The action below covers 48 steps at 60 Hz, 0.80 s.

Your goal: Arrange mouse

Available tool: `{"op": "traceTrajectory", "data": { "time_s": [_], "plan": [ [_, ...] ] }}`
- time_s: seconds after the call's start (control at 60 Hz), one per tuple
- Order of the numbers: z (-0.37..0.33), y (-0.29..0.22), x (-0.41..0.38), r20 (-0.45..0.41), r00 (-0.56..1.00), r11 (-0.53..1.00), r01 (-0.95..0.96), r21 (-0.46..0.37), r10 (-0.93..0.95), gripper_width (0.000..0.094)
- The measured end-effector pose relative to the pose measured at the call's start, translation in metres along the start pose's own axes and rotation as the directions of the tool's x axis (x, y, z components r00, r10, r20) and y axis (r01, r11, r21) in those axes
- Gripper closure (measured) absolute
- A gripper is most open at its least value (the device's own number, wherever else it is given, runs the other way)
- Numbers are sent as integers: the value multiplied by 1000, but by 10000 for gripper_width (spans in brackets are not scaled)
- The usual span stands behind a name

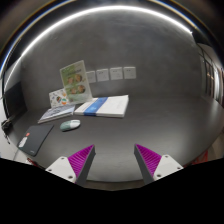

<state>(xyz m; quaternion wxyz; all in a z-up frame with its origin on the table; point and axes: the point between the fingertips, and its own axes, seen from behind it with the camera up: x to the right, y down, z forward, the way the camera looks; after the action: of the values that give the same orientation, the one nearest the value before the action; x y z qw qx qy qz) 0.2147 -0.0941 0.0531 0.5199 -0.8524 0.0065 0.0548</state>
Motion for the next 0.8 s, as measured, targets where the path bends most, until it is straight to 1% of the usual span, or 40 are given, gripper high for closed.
{"op": "traceTrajectory", "data": {
  "time_s": [0.083, 0.133, 0.317, 0.367, 0.433, 0.467, 0.483, 0.517, 0.6, 0.65, 0.8],
  "plan": [
    [2, 10, -28, 71, 997, 999, 18, -32, -16, 116],
    [31, 11, -65, 114, 993, 998, 35, -51, -29, 117],
    [89, 22, -169, 231, 970, 989, 96, -112, -68, 118],
    [103, 23, -194, 254, 965, 987, 97, -129, -62, 114],
    [122, 23, -222, 265, 962, 984, 103, -146, -61, 117],
    [133, 23, -231, 255, 965, 981, 107, -159, -64, 110],
    [139, 18, -234, 244, 967, 983, 112, -146, -74, 110],
    [151, 16, -238, 220, 971, 981, 127, -146, -93, 115],
    [179, 6, -243, 143, 982, 977, 148, -151, -127, 120],
    [195, -1, -242, 88, 987, 975, 150, -162, -137, 108],
    [234, -20, -246, -23, 996, 980, 79, -180, -84, 88]
  ]
}}
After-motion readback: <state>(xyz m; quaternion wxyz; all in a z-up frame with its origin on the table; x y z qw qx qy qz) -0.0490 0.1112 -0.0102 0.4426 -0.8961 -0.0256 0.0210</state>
